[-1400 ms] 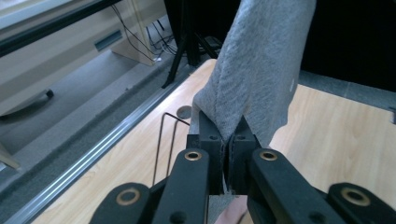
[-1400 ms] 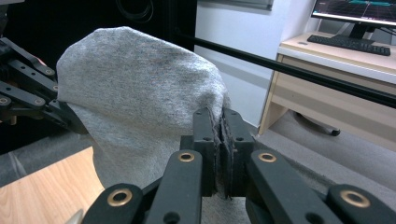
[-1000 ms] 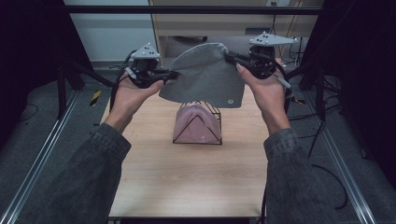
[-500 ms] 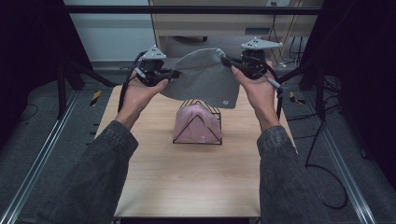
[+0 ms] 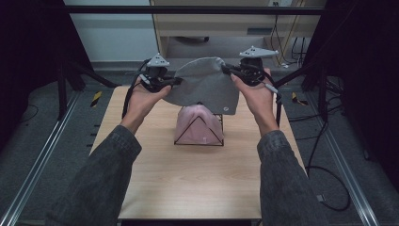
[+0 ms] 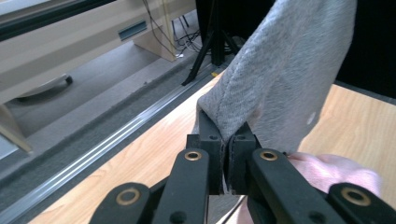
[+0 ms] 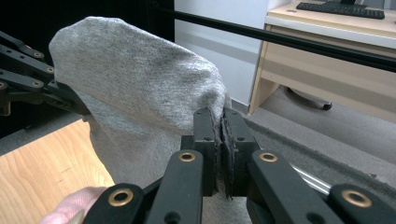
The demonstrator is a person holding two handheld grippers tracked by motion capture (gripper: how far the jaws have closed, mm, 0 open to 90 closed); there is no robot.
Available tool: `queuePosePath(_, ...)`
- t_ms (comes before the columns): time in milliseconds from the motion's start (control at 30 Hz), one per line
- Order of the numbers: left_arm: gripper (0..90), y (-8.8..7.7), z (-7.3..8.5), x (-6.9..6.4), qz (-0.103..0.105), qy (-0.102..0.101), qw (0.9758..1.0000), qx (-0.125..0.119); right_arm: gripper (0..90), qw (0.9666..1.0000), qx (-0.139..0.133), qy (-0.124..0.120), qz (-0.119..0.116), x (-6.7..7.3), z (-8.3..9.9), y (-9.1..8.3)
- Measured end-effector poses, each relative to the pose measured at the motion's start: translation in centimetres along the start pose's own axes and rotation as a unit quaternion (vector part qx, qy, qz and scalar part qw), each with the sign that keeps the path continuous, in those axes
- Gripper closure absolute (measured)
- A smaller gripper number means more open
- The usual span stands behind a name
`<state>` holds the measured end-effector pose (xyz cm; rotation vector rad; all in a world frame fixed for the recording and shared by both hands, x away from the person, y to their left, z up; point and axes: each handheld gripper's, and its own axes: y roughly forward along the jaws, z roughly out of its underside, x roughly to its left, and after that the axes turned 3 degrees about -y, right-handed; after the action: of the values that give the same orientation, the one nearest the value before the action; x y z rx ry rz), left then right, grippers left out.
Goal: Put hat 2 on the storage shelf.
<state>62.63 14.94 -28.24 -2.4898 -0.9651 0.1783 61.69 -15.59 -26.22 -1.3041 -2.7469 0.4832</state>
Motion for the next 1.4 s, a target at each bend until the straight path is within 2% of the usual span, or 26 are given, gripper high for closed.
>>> queuePosePath(67,87.7,0.1,0.3,-0.1,0.006,-0.006,1.0000,-0.002,86.0,1.0000,0.003,0.000,-0.002,0.1,0.2,0.0)
queuePosePath(200,87.7,0.2,0.8,-0.4,0.005,0.003,0.9999,0.009,86.0,1.0000,0.005,-0.002,-0.007,0.3,0.5,-0.1)
queuePosePath(300,87.7,0.0,1.5,-0.3,0.006,-0.005,0.9999,0.009,86.0,0.9999,0.008,-0.002,-0.013,0.6,1.2,-0.2)
queuePosePath(400,87.7,0.2,2.0,-0.6,0.006,0.001,0.9998,0.016,86.0,0.9998,0.009,-0.002,-0.016,0.9,1.6,-0.1)
queuePosePath(533,87.7,0.3,2.6,-0.5,0.008,-0.003,0.9998,0.019,86.0,0.9998,0.011,-0.004,-0.017,1.1,1.9,0.0)
queuePosePath(733,87.7,0.5,3.4,-0.4,0.010,-0.004,0.9994,0.032,86.0,0.9996,0.017,0.000,-0.024,1.3,2.6,0.4)
queuePosePath(933,87.7,0.9,4.2,-0.4,0.009,-0.011,0.9993,0.035,86.0,0.9993,0.029,0.002,-0.024,1.5,3.6,0.9)
queuePosePath(1167,87.7,1.6,5.5,-0.3,0.010,-0.018,0.9989,0.042,86.0,0.9987,0.041,0.015,-0.027,1.5,5.1,1.8)
queuePosePath(1400,87.7,2.0,6.3,-0.2,0.009,-0.024,0.9985,0.048,86.0,0.9984,0.044,0.016,-0.031,1.7,5.5,2.1)
